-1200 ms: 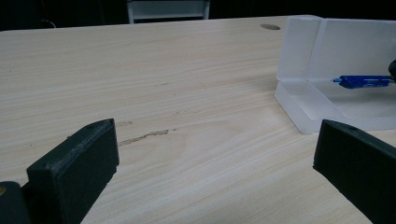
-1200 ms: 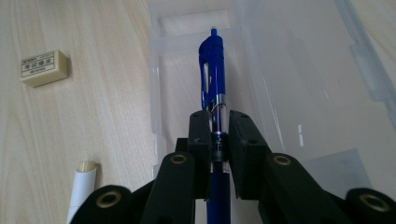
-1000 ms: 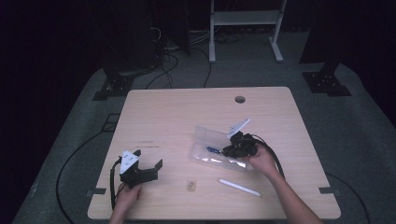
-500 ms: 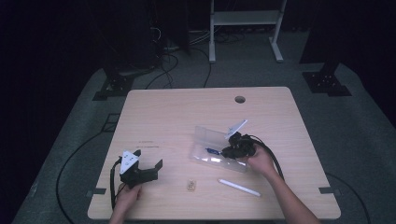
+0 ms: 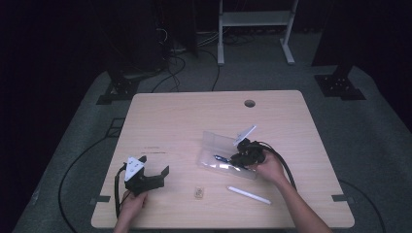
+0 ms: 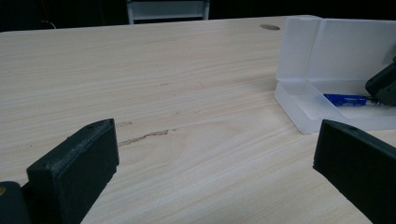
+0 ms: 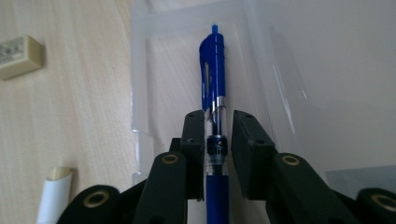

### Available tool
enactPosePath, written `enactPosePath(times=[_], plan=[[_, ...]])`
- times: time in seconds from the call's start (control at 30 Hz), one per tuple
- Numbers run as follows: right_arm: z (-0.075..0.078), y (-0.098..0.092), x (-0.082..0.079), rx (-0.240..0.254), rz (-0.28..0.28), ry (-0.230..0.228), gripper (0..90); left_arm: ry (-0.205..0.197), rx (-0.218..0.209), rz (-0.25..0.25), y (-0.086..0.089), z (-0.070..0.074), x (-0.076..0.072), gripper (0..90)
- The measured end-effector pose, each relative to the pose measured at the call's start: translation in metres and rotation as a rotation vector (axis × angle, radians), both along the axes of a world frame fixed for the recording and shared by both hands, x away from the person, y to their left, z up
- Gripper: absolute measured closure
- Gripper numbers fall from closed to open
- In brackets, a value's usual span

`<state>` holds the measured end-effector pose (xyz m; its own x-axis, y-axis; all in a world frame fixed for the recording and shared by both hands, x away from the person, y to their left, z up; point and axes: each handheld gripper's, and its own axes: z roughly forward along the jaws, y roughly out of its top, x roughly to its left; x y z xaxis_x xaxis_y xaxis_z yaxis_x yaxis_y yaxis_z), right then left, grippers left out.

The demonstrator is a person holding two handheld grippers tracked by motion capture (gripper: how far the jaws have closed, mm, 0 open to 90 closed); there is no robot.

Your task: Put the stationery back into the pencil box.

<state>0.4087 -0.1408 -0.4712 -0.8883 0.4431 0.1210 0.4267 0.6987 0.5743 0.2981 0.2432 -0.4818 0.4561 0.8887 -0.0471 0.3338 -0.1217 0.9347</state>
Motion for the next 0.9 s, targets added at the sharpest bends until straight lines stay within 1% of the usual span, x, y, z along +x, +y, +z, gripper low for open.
enactPosePath(times=[0.03,0.13,0.17,0.3,0.4,0.47,0.5,0.57,0.6,0.7,0.73,0.9], plan=[[0.001,-0.001,0.000,0.006,-0.002,0.002,71.8,-0.001,0.000,0.000,0.000,0.000,0.000,0.0],[0.005,-0.003,-0.002,0.010,-0.003,-0.011,70.2,-0.001,0.001,-0.001,0.000,0.000,0.000,0.0],[0.008,-0.005,-0.004,0.023,-0.004,-0.017,70.0,0.000,0.001,-0.001,0.000,0.000,0.000,0.0],[0.015,-0.009,-0.007,0.032,-0.003,-0.030,68.2,-0.002,0.001,-0.001,0.000,0.000,0.000,0.0],[0.018,-0.014,-0.011,0.053,-0.008,-0.040,66.8,-0.003,0.002,-0.001,0.000,0.000,0.000,0.0],[0.019,-0.016,-0.013,0.056,-0.007,-0.040,66.5,-0.003,0.002,-0.001,0.000,0.000,0.000,0.0],[0.020,-0.019,-0.015,0.064,-0.005,-0.049,65.7,-0.004,0.003,0.000,0.000,0.000,0.000,0.0],[0.021,-0.020,-0.016,0.069,-0.009,-0.047,65.3,-0.004,0.003,0.000,0.000,0.000,0.000,0.0],[0.022,-0.023,-0.018,0.075,-0.001,-0.054,63.7,-0.005,0.004,0.001,-0.001,0.000,0.000,0.0],[0.024,-0.024,-0.021,0.074,-0.003,-0.048,62.8,-0.005,0.005,0.000,-0.001,0.000,0.000,0.0],[0.025,-0.026,-0.023,0.077,0.000,-0.055,61.2,-0.005,0.004,0.001,-0.001,0.000,0.000,0.0],[0.028,-0.028,-0.027,0.087,0.003,-0.057,57.8,-0.003,0.002,0.000,0.000,0.000,0.000,0.0]])
